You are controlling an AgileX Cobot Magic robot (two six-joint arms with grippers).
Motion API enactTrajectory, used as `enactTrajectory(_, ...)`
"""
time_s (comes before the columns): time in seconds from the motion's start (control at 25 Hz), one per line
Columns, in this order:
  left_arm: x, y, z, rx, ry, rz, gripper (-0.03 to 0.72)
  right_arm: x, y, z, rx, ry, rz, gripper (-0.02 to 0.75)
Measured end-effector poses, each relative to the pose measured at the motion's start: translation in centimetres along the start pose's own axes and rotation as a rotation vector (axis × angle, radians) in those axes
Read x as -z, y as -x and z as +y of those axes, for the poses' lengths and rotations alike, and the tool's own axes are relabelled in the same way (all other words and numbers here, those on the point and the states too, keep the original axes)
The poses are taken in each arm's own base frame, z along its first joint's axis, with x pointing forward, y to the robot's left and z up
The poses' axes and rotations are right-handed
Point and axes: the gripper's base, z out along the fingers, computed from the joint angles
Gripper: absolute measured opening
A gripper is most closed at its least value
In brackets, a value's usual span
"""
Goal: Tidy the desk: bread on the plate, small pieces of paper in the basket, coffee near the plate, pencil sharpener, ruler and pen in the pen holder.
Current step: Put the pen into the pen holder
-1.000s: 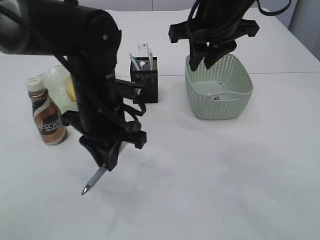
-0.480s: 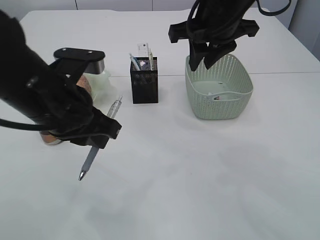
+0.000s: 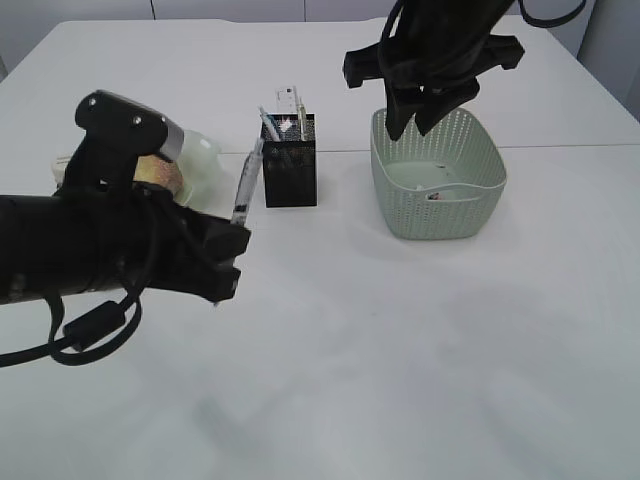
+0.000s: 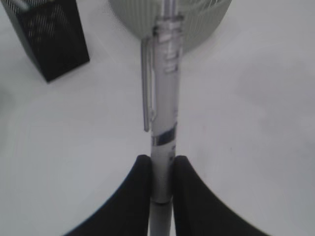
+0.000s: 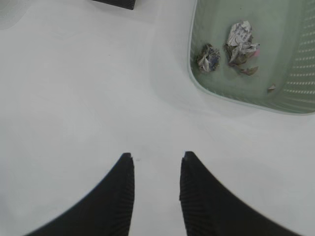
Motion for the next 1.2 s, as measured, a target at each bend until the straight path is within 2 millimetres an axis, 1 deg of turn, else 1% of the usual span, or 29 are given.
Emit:
enactTrajectory(0.12,-0.5,0.9,0.1,0.000,-0.034,-0.155,0.074,0.0,0.0,-0.2,0.006,-0.019,-0.003,0.238)
enactTrajectory(0.2,-1.1,1.5,0.7,0.013,-0.046,-0.261,0.074,0.0,0.1,-0.3,0.012,-0.036,-0.006,0.238)
enactTrajectory(0.32,-2.0,1.7,1.5,0.030,-0.054,-0.369,0.074,0.0,0.1,-0.5,0.020,-0.058,-0.010,0.238)
enactTrajectory(0.44,-2.5,1.8,2.2,0.060,-0.045,-0.430,0.074,0.0,0.1,-0.7,0.028,-0.081,-0.014,0.238)
enactTrajectory(0.56,-2.4,2.1,2.3,0.084,-0.043,-0.487,0.074,0.0,0.2,-0.9,0.034,-0.099,-0.017,0.238)
enactTrajectory(0.76,-1.9,3.2,2.7,0.101,-0.010,-0.612,0.074,0.1,0.2,-1.0,0.039,-0.113,-0.019,0.238)
enactTrajectory(0.88,-2.1,4.6,3.4,0.094,0.023,-0.661,0.074,0.1,0.2,-1.0,0.040,-0.115,-0.019,0.238)
enactTrajectory(1.0,-3.4,6.2,4.8,0.084,0.061,-0.703,0.074,0.1,0.2,-1.0,0.040,-0.115,-0.019,0.238)
enactTrajectory(1.08,-4.8,6.9,5.9,0.085,0.086,-0.714,0.074,0.1,0.2,-1.1,0.041,-0.117,-0.020,0.238)
enactTrajectory(1.2,-7.3,7.7,7.6,0.090,0.114,-0.724,0.075,0.1,0.2,-1.1,0.041,-0.118,-0.020,0.238)
